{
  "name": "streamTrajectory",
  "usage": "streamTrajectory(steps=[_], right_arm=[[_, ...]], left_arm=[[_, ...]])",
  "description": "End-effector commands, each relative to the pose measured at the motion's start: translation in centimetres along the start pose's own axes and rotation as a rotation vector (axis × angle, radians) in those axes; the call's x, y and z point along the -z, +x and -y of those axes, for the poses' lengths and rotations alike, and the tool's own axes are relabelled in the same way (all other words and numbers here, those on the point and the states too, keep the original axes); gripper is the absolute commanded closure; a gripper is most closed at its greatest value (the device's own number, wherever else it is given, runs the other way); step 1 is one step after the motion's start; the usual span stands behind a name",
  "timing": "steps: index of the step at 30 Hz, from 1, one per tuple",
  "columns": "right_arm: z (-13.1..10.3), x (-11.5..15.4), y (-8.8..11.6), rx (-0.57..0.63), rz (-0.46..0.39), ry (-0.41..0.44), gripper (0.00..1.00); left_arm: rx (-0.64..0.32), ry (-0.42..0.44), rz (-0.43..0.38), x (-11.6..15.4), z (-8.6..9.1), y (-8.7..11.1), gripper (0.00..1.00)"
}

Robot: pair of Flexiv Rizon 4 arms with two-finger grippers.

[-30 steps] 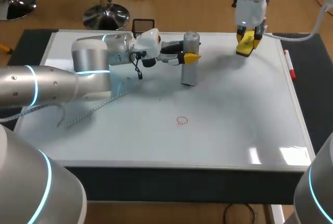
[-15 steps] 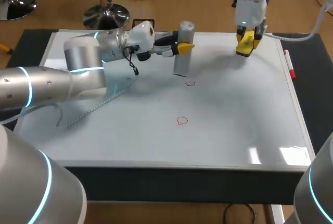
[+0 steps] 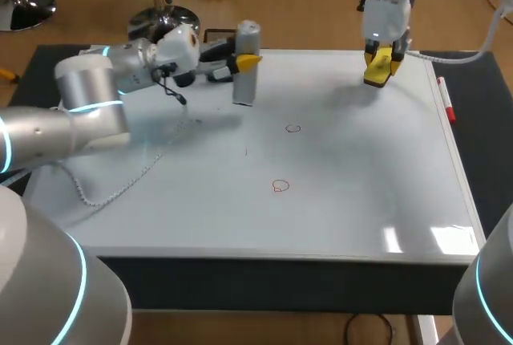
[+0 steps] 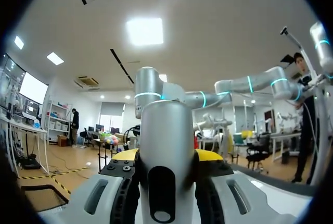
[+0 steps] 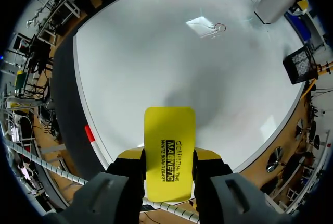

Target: Pick up the inspection probe, press it on each red-marked spot on the whiteboard one by one, put down the probe, pick up the eraser, and wipe off all the red marks.

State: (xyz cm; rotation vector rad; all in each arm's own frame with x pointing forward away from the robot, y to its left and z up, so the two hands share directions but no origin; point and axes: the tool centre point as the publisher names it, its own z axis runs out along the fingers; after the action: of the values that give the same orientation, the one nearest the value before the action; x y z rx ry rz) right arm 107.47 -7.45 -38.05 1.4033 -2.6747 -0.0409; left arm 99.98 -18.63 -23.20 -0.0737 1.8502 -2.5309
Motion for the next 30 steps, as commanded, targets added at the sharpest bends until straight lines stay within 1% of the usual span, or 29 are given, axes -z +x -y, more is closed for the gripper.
streamTrajectory(steps=[1, 3, 8, 15, 22, 30], right_arm=[[0.0, 0.1, 0.1, 0.001, -0.002, 0.002, 1.0], [0.0, 0.1, 0.1, 0.001, -0.002, 0.002, 1.0], [0.0, 0.1, 0.1, 0.001, -0.002, 0.002, 1.0], [0.0, 0.1, 0.1, 0.001, -0.002, 0.002, 1.0], [0.0, 0.1, 0.1, 0.001, -0.002, 0.002, 1.0], [0.0, 0.1, 0.1, 0.001, -0.002, 0.002, 1.0]], left_arm=[[-0.016, -0.02, 0.068, 2.2, 1.9, 0.6, 1.0], [-0.03, -0.032, 0.085, 3.4, 2.5, 0.4, 1.0], [-0.041, -0.028, 0.131, 5.9, 3.5, -0.3, 1.0], [-0.054, -0.044, 0.168, 8.5, 4.3, -1.2, 1.0], [-0.058, -0.059, 0.178, 10.4, 4.8, -1.5, 1.0], [-0.062, -0.063, 0.19, 11.6, 5.3, -1.9, 1.0]])
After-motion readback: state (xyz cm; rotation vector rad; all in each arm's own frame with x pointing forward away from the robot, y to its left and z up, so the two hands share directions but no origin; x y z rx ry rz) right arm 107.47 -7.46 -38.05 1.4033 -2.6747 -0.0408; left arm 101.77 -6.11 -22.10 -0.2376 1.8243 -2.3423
